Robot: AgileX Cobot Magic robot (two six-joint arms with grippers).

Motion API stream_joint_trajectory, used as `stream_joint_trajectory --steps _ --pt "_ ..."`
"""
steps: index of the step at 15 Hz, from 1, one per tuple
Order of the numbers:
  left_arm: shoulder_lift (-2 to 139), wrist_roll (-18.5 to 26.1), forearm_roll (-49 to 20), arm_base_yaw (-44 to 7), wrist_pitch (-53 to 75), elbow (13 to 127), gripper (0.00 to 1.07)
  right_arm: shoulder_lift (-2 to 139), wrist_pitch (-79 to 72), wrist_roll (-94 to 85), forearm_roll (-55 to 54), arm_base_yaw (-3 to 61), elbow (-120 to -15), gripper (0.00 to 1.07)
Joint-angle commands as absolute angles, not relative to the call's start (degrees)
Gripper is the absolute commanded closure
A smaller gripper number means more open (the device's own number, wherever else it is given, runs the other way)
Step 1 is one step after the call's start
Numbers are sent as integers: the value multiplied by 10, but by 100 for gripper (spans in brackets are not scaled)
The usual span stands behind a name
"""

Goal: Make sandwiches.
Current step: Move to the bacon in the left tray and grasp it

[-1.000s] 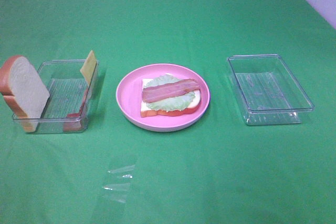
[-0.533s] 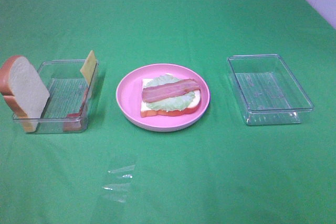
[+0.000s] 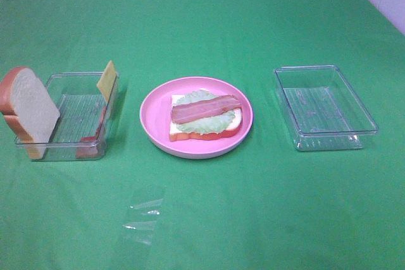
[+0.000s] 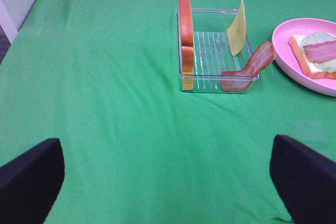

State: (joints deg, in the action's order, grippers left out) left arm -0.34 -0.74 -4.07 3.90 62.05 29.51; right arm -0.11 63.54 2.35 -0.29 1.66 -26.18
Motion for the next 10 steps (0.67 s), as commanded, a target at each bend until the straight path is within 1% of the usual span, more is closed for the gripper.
stream_joint_trajectory --steps 1,10 --pt "-5 -7 -46 40 614 296 9 -19 634 19 -7 13 -261 18" --pt "-5 -7 -46 40 614 296 9 -19 634 19 -7 13 -261 18"
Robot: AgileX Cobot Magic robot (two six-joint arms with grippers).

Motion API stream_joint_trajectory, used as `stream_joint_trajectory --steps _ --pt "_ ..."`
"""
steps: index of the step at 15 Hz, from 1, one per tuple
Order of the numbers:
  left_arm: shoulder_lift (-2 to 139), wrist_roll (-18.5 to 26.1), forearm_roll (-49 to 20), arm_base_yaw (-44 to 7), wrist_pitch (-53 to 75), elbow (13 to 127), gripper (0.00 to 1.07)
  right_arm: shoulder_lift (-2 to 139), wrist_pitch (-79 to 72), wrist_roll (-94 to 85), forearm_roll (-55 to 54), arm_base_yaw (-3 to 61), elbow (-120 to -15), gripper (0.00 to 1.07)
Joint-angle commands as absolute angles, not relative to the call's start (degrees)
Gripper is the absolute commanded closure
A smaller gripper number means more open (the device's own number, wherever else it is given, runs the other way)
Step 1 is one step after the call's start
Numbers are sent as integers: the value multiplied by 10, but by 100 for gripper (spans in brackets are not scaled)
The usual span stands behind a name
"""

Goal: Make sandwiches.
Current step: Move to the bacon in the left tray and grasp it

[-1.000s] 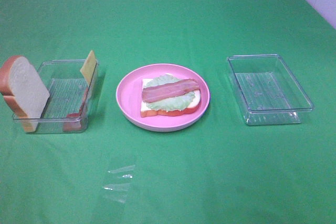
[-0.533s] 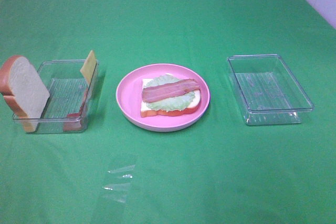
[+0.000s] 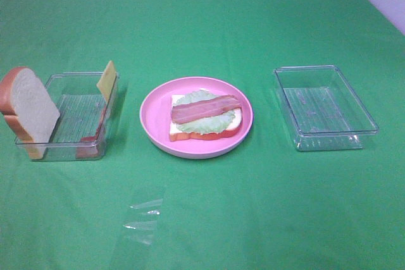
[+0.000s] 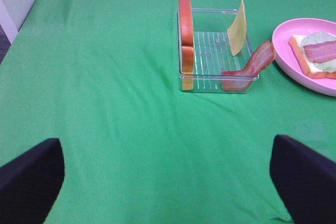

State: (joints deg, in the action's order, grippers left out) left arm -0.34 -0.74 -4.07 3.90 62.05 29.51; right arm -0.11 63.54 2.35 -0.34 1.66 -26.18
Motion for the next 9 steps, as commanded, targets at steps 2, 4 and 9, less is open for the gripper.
stream_joint_trajectory --steps 2,4,9 --pt "-5 -7 -46 40 614 296 9 -19 634 19 -7 13 -261 18" --pt "-5 -7 -46 40 614 296 9 -19 634 19 -7 13 -261 18" --pt "-2 -7 -46 40 614 296 9 -19 634 19 -7 13 -261 18"
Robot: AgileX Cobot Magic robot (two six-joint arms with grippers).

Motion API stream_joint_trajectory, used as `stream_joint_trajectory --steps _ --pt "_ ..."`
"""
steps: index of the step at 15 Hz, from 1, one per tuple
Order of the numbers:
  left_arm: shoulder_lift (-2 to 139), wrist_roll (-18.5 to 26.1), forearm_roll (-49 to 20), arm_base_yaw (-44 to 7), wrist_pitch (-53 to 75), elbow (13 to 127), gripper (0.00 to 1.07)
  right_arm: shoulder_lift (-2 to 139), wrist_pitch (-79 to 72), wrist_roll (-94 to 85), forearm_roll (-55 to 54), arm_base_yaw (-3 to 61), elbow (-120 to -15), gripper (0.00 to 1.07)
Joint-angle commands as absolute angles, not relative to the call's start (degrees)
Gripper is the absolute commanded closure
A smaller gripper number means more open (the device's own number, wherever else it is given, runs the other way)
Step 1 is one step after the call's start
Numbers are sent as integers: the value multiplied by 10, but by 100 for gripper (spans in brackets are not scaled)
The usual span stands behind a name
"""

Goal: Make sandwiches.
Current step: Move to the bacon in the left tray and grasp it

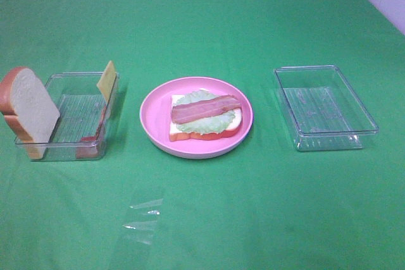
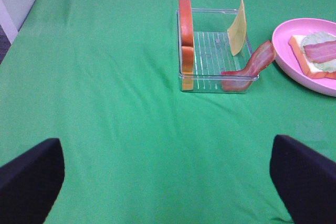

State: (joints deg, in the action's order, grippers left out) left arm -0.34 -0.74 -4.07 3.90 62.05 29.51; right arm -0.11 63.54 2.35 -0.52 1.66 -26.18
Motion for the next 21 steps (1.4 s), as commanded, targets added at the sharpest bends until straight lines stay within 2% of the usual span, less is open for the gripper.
stream_joint_trajectory --steps 1,2,3,4,5,8,11,13,15,16,19,20,21 --pt "12 0 -46 40 621 299 9 -19 634 19 -7 13 -261 18" --pt "72 20 -48 40 659 324 9 -19 634 19 -7 13 -261 18" --pt "72 20 -48 40 659 324 9 -19 634 19 -7 13 -261 18" --pt "176 47 -46 40 727 364 9 -19 634 19 -7 13 -261 18" --pt "176 47 -46 40 727 364 9 -19 634 19 -7 13 -261 18" --pt "358 41 -46 31 753 482 9 -19 634 19 -7 13 -261 18" --pt "490 -5 -46 31 753 576 9 -19 634 19 -7 13 -261 18" --pt "552 0 -49 31 753 621 9 -19 634 19 -7 13 -261 18" --pt "635 38 -88 31 753 676 9 -19 634 19 -7 13 -261 18" --pt "688 38 -113 26 753 709 9 -19 634 19 -7 13 -261 18" --pt "781 0 -77 -63 753 752 9 -19 634 19 -7 13 -261 18" --pt "812 -29 -58 -99 753 763 9 -19 634 19 -7 13 -261 18" --pt "830 -42 -52 -114 753 770 9 -19 634 19 -7 13 -261 18"
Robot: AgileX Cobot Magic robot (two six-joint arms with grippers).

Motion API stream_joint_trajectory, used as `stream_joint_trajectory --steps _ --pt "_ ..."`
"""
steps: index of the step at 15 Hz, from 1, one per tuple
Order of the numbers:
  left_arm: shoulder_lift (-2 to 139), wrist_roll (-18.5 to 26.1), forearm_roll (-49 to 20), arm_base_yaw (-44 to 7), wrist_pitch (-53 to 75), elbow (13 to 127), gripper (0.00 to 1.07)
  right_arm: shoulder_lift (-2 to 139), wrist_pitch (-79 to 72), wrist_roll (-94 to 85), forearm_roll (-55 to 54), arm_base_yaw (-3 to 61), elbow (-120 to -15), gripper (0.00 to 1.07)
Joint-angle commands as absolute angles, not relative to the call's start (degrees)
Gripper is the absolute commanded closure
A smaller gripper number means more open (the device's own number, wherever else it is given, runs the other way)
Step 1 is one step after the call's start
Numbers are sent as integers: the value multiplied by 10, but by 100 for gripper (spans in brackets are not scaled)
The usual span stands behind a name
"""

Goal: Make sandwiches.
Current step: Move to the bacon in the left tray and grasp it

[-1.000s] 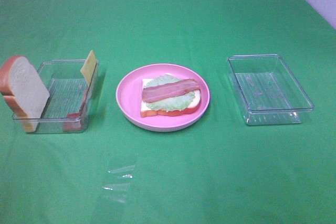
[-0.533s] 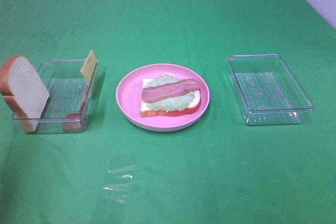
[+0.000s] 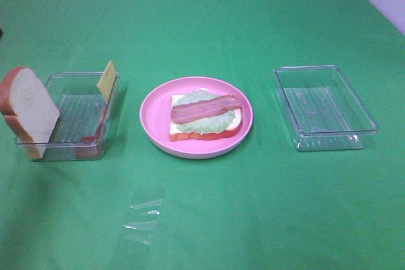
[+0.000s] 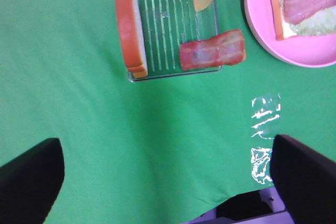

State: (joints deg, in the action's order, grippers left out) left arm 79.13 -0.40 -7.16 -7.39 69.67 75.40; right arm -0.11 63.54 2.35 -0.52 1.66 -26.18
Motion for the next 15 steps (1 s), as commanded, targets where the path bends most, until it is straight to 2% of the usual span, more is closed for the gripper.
stream_joint_trajectory --steps 1,4,7,9,15 --pt "862 -58 -49 -139 753 783 9 -19 634 19 -7 13 -261 18" --pt "980 -70 -40 -215 753 833 9 -19 634 19 -7 13 -261 18" --pt "1043 -88 -15 -248 753 857 9 -19 634 19 -7 13 -261 18" --pt "1078 -112 0 -256 753 863 9 -19 634 19 -7 13 -261 18" --pt "1134 -112 5 -256 704 862 9 -19 634 19 -7 13 -261 18"
